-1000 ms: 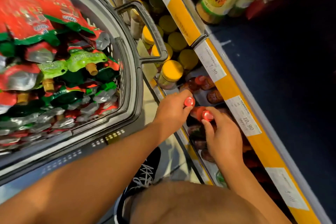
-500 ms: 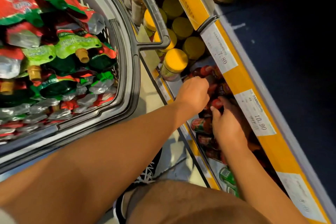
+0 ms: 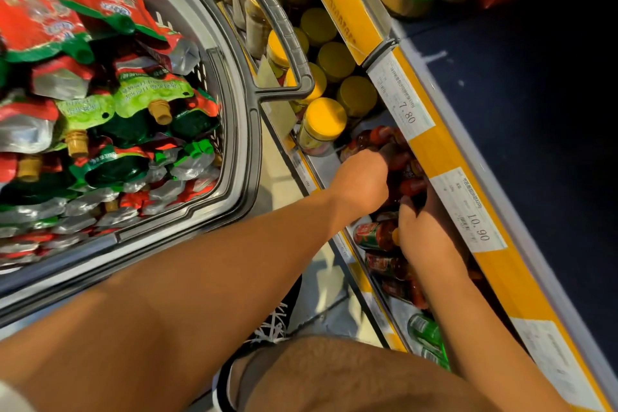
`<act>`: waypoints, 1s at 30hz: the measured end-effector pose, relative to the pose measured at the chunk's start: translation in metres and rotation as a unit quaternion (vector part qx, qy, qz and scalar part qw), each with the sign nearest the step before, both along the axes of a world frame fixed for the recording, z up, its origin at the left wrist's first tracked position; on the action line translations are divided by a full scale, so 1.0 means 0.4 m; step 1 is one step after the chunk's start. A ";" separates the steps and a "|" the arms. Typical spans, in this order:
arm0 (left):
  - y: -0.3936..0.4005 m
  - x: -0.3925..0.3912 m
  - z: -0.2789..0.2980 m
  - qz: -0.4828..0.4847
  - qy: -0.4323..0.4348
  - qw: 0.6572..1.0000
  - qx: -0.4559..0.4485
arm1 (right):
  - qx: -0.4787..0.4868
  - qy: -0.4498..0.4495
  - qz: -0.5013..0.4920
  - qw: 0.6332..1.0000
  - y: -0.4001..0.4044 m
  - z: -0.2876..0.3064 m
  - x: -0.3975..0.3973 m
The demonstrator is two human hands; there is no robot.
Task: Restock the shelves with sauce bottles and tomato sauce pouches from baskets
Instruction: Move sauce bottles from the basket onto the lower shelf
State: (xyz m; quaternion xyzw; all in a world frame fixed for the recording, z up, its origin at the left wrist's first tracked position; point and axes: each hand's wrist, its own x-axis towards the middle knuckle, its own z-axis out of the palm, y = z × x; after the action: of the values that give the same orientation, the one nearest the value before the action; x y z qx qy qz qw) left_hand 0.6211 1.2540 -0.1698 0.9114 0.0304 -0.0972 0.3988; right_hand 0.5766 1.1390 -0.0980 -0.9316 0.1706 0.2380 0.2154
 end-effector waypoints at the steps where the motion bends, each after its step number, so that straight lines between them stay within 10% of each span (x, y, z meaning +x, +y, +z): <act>1: 0.003 -0.009 0.001 0.001 -0.007 1.000 -0.007 | -0.018 -0.016 0.007 1.000 -0.001 0.013 -0.011; 10: 0.062 -0.236 0.028 -0.007 -0.006 0.993 -0.118 | -0.082 -0.195 0.093 0.973 -0.068 0.060 -0.200; 18: 0.123 -0.367 0.136 -0.137 -0.015 0.984 -0.113 | -0.066 -0.127 0.106 0.984 -0.196 0.070 -0.355; 23: 0.123 -0.398 0.262 -0.153 -0.030 0.979 -0.134 | -0.013 -0.039 0.050 0.998 -0.263 0.128 -0.443; 30: 0.066 -0.464 0.468 -0.195 -0.073 0.963 -0.169 | 0.030 -0.225 -0.079 0.971 -0.319 0.324 -0.675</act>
State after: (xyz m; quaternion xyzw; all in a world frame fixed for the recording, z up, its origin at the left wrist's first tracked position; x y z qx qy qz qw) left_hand 0.4354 1.2804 0.0173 0.8236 -0.1942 -0.1097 0.5215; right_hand 0.3067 1.0114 0.0315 -0.9379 0.1841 0.0097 0.2940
